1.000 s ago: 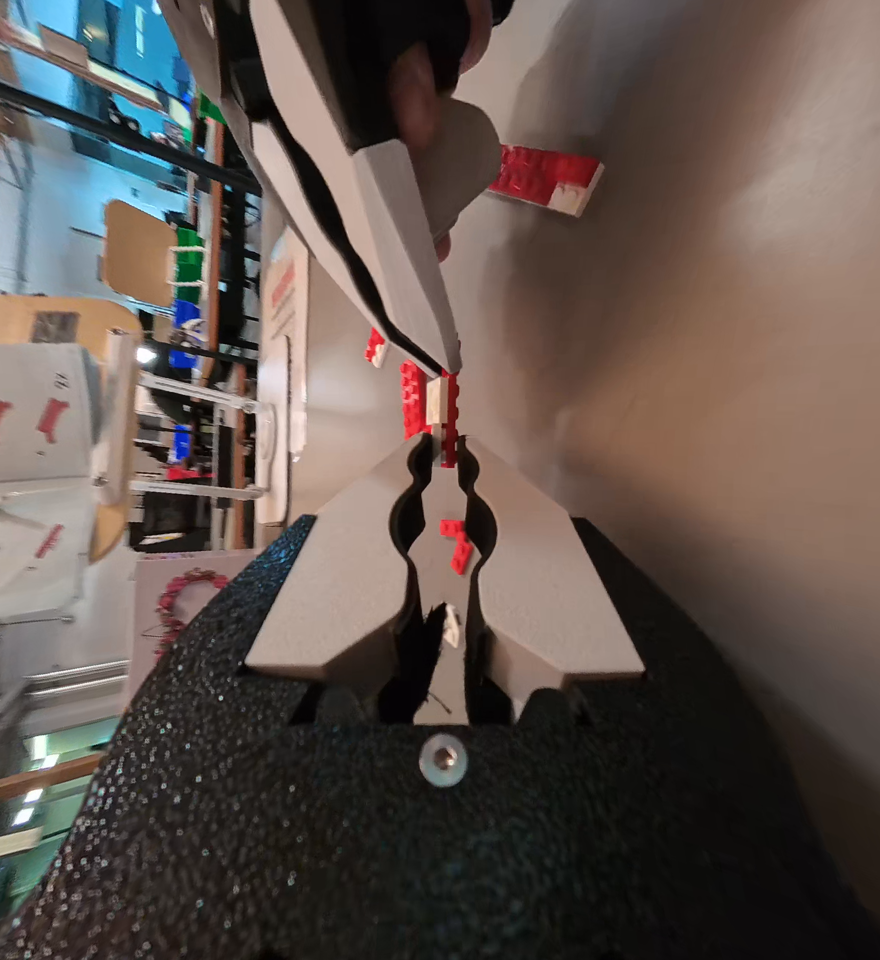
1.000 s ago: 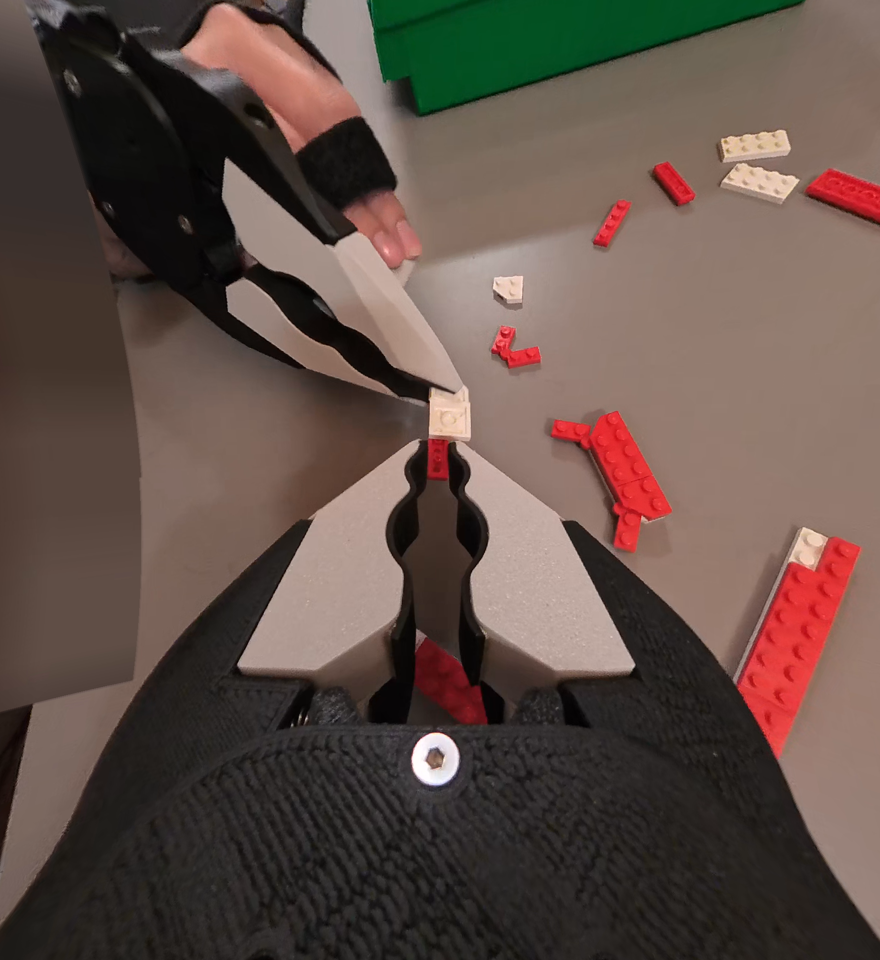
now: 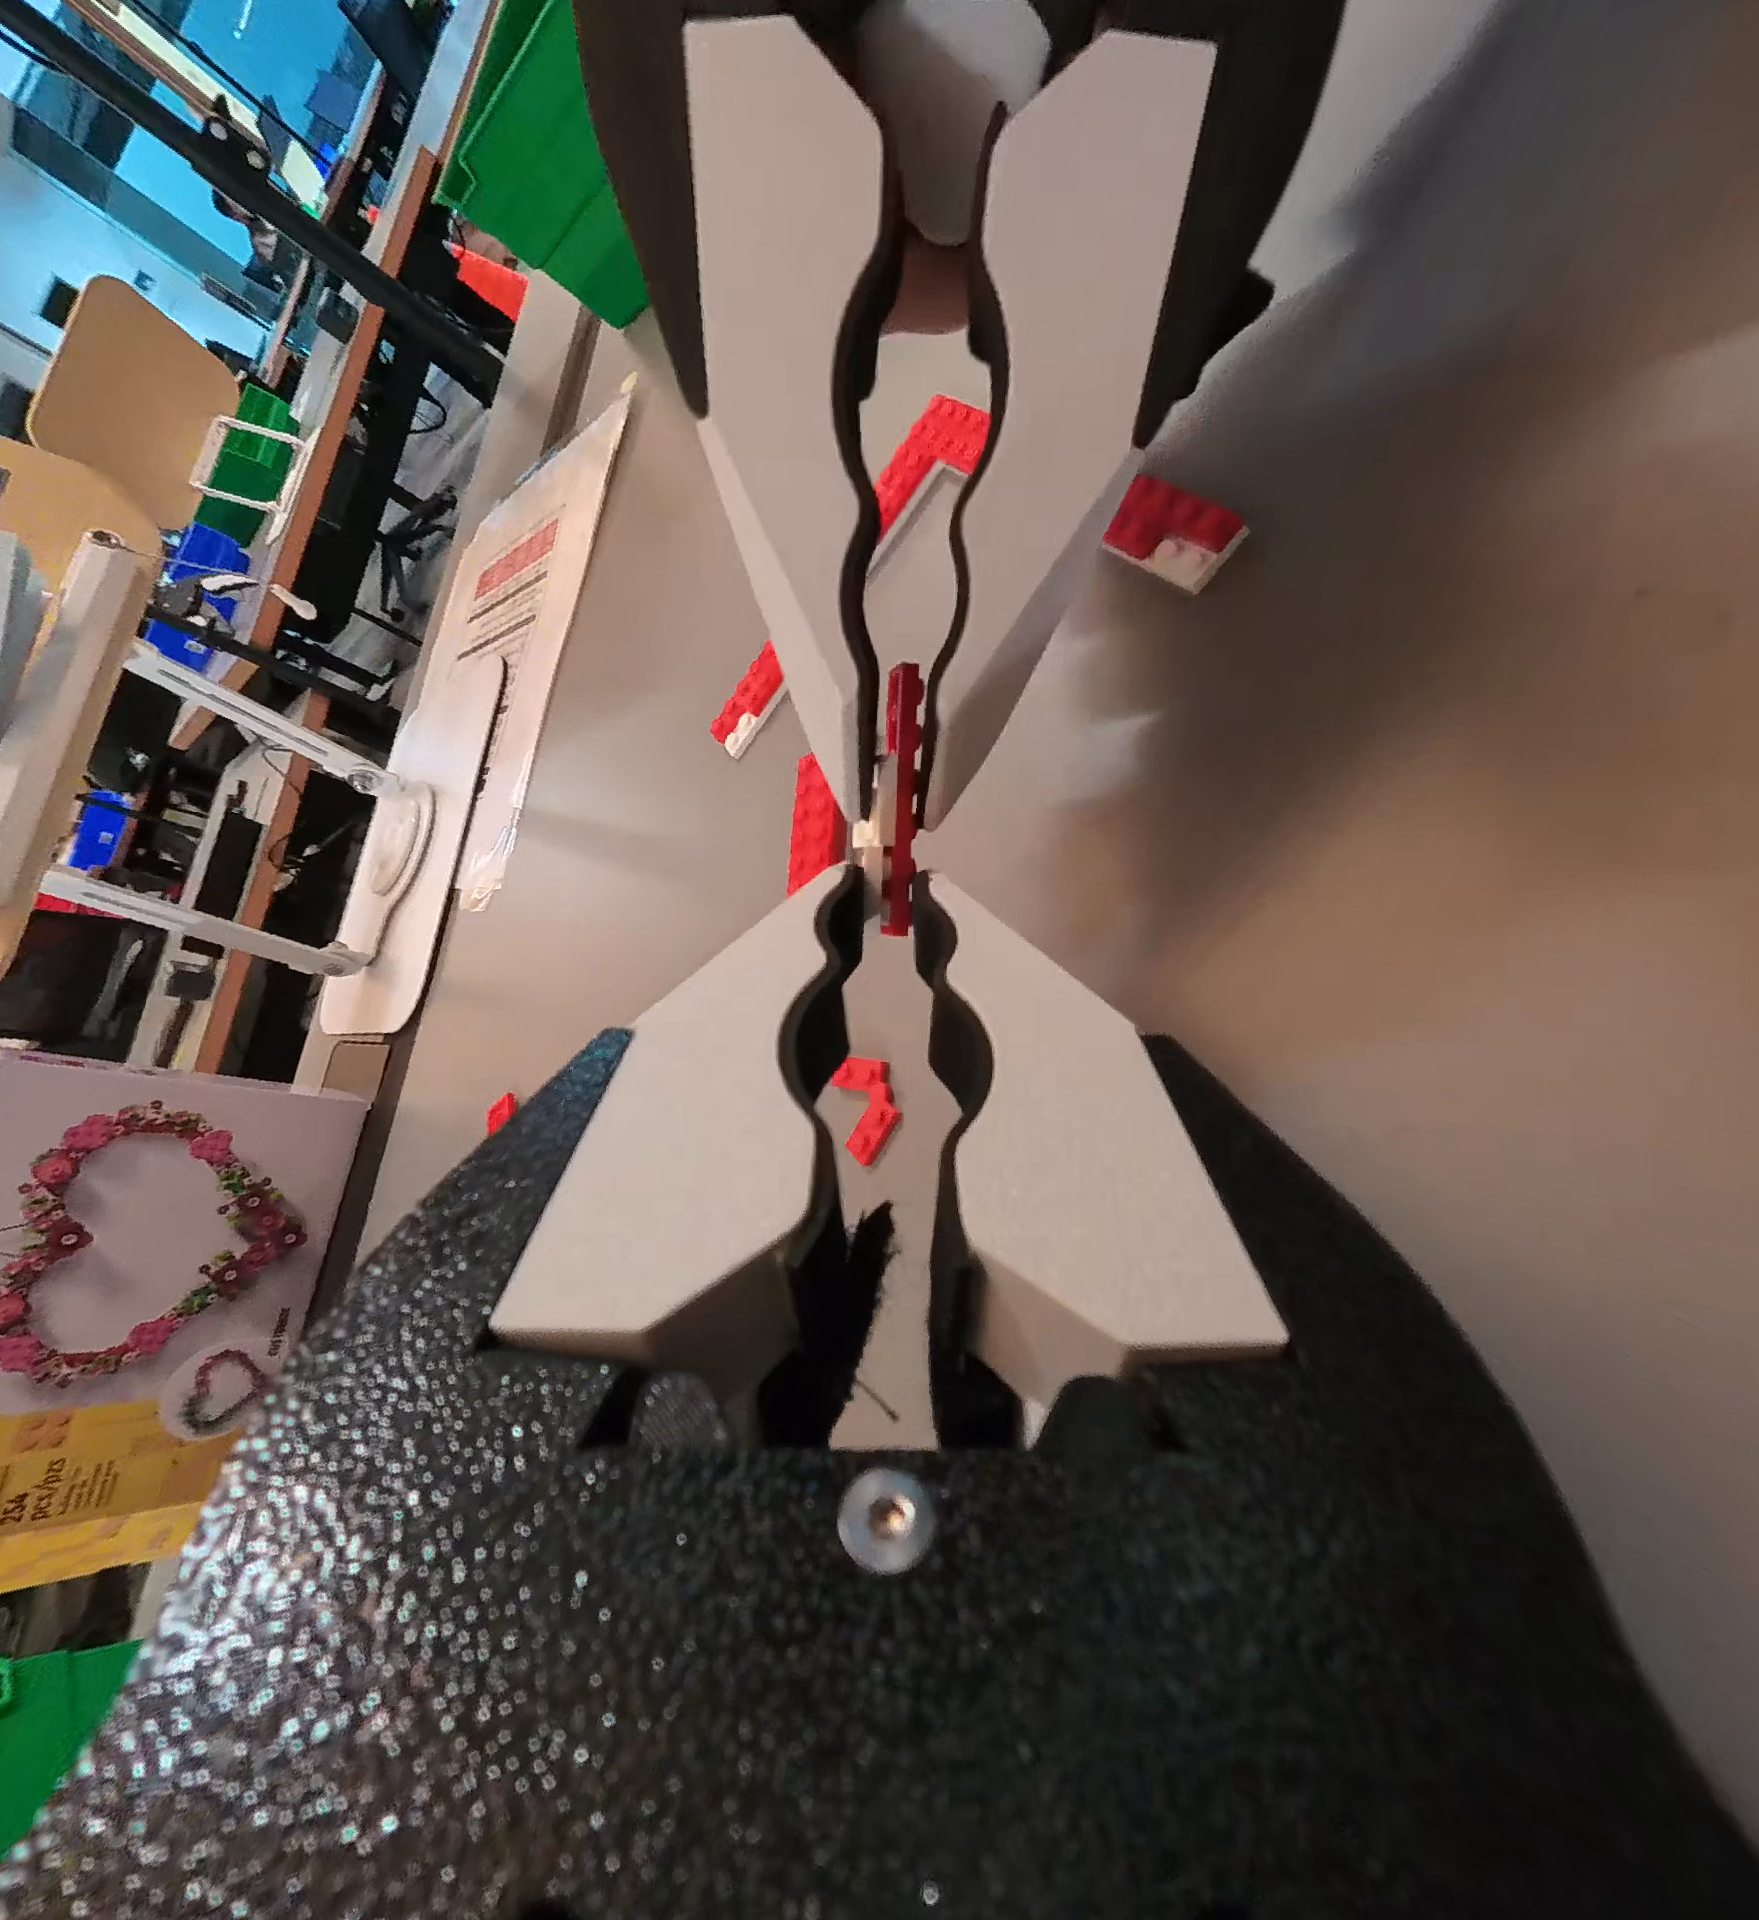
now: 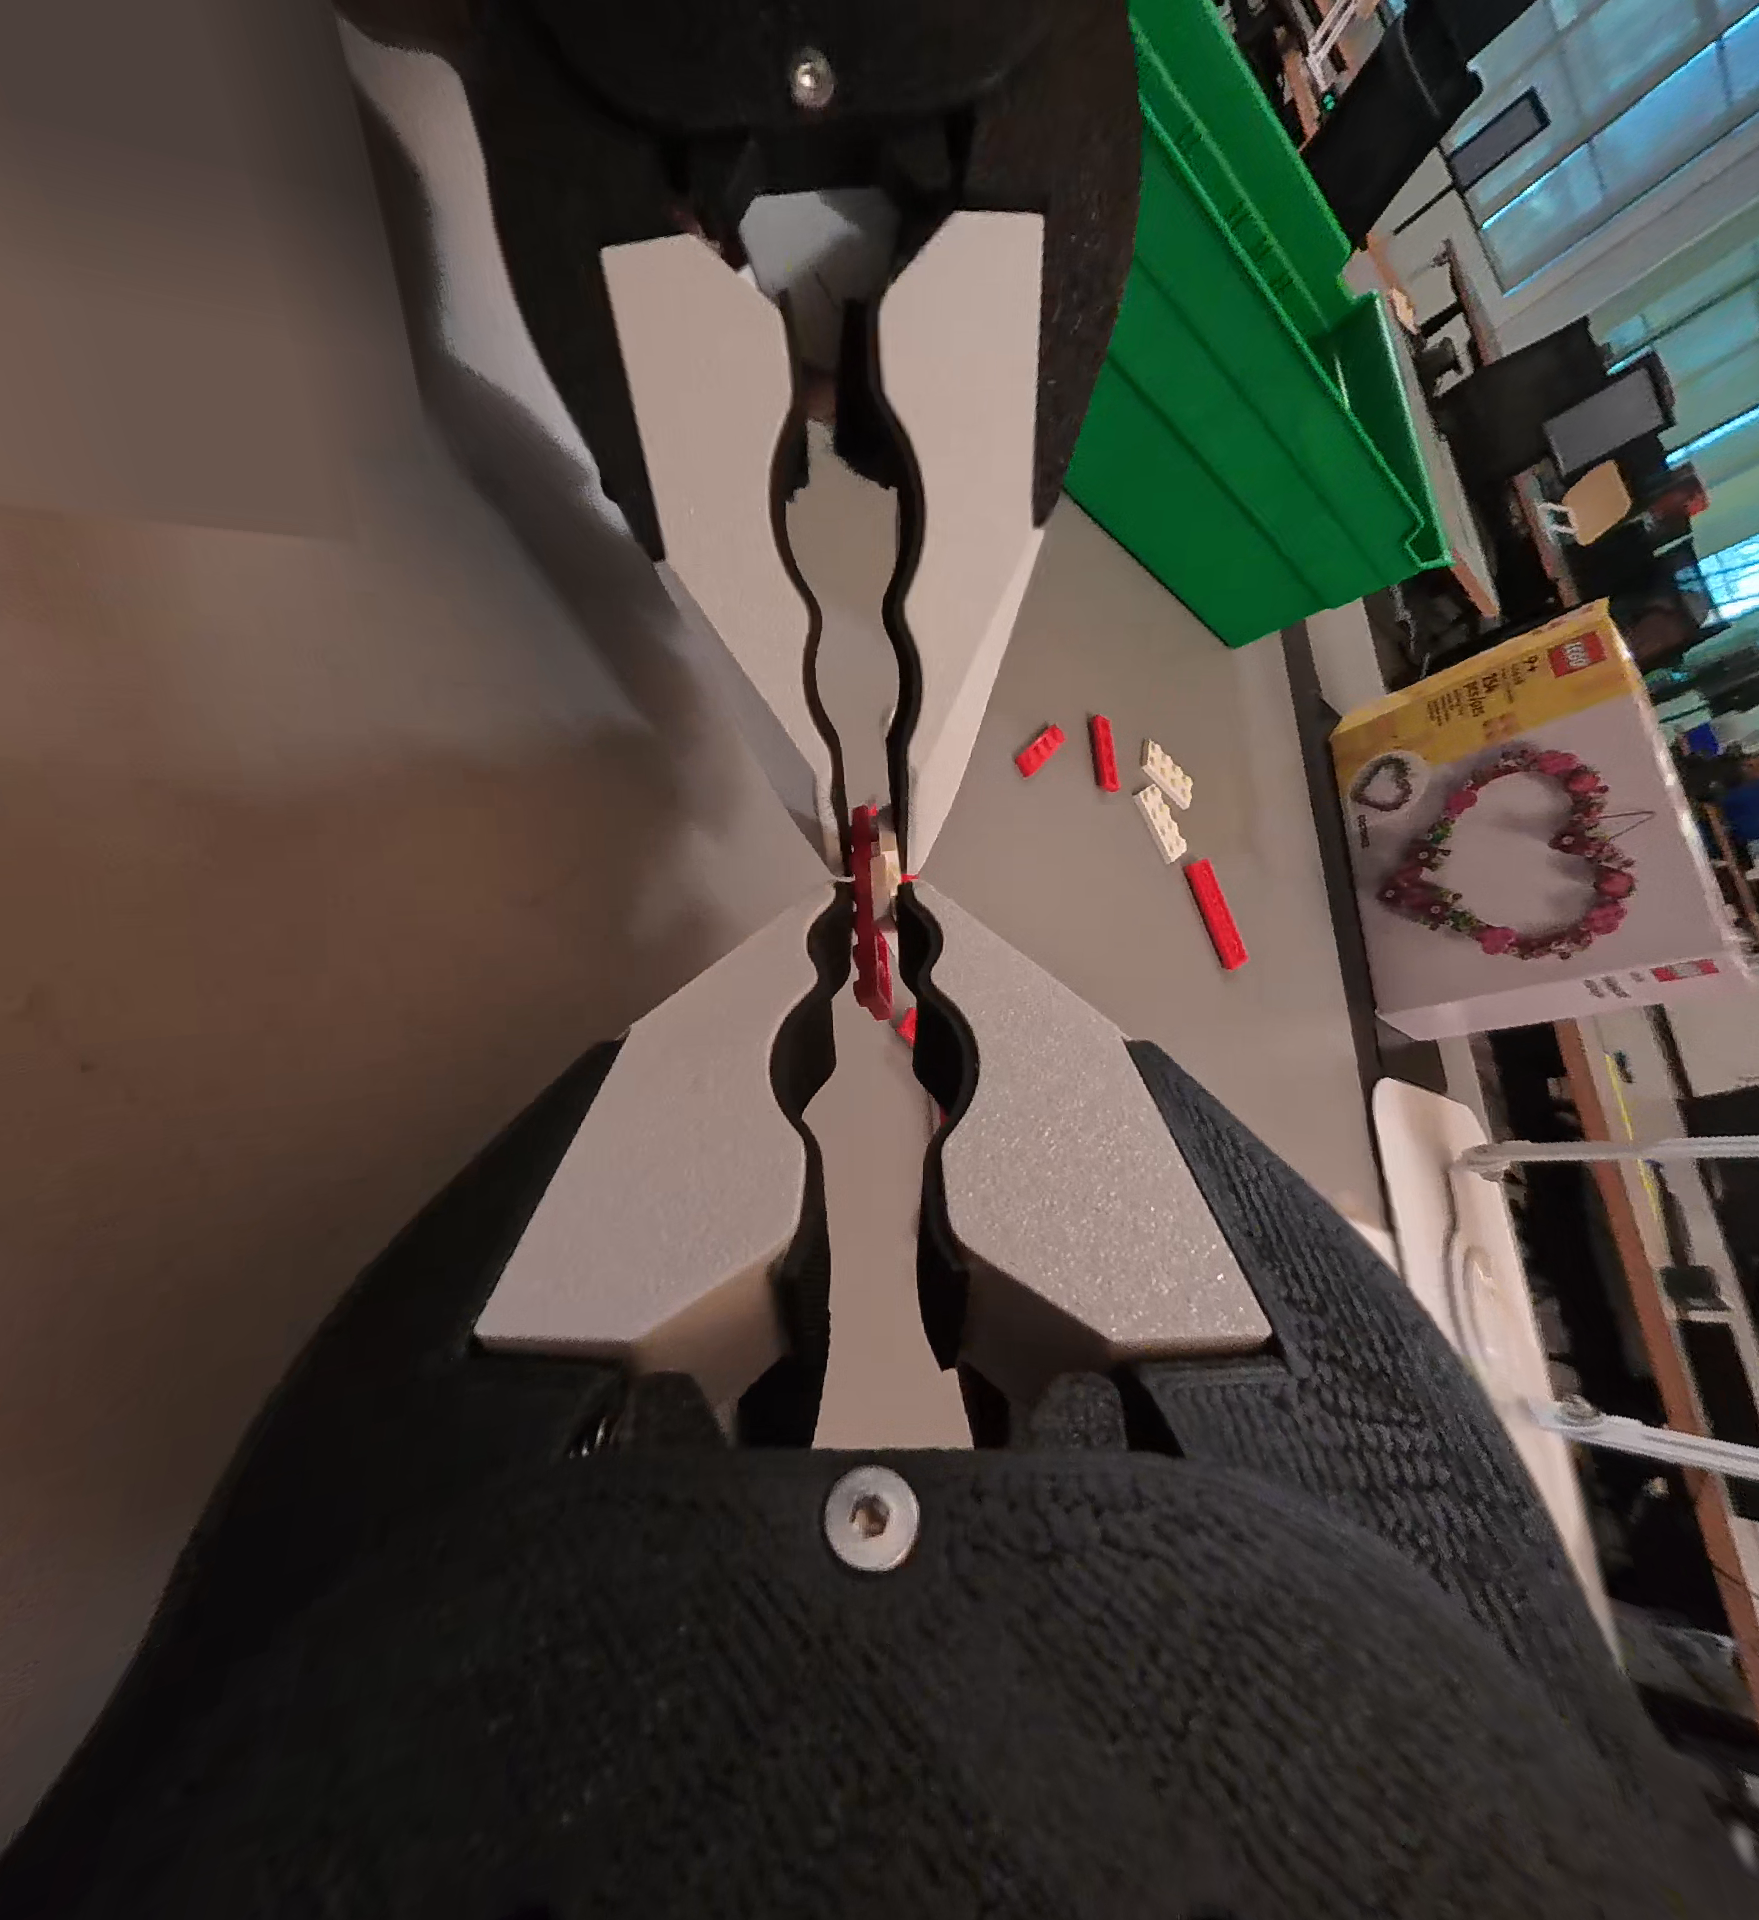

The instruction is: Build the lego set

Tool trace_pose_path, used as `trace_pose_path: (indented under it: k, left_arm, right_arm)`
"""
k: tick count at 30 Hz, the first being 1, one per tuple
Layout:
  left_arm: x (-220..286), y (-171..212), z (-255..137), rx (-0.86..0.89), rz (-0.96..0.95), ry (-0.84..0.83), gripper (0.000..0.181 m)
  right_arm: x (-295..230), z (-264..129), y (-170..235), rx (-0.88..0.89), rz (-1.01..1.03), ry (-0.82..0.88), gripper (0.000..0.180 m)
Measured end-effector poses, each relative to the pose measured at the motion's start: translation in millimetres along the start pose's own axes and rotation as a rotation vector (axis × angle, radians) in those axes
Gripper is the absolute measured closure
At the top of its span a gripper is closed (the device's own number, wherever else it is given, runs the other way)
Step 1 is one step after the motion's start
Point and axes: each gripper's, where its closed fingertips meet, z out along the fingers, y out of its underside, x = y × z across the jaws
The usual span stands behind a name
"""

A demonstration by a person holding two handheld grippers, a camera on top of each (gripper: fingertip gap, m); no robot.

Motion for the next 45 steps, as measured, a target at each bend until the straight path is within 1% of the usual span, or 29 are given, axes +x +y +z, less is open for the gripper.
trace_pose_path:
  k: [5, 10, 18, 27, 34, 45]
  left_arm:
    - [-1.5, 2.3, 4.3, -0.027, 0.093, -0.062, 0.173]
    - [-4.9, -0.9, 4.6, 0.004, 0.075, -0.087, 0.173]
    - [-1.8, -2.1, 7.0, 0.026, 0.088, -0.085, 0.173]
    - [5.9, 0.5, 10.2, 0.027, 0.066, -0.036, 0.173]
    - [-3.8, -4.4, 6.7, 0.064, 0.077, -0.101, 0.173]
    - [-10.0, -6.2, 9.2, 0.032, 0.120, -0.187, 0.174]
  right_arm:
    - [0.7, 0.7, 2.8, 0.012, 0.110, -0.031, 0.174]
    - [4.2, -1.9, 1.8, 0.037, 0.150, -0.027, 0.174]
    - [1.6, -3.5, 3.7, 0.031, 0.097, -0.031, 0.174]
    - [-5.3, -2.1, 6.0, 0.007, 0.012, -0.041, 0.174]
    - [3.5, -5.3, 0.1, 0.077, 0.165, -0.040, 0.174]
    - [10.6, -8.0, -1.9, 0.116, 0.297, -0.045, 0.175]
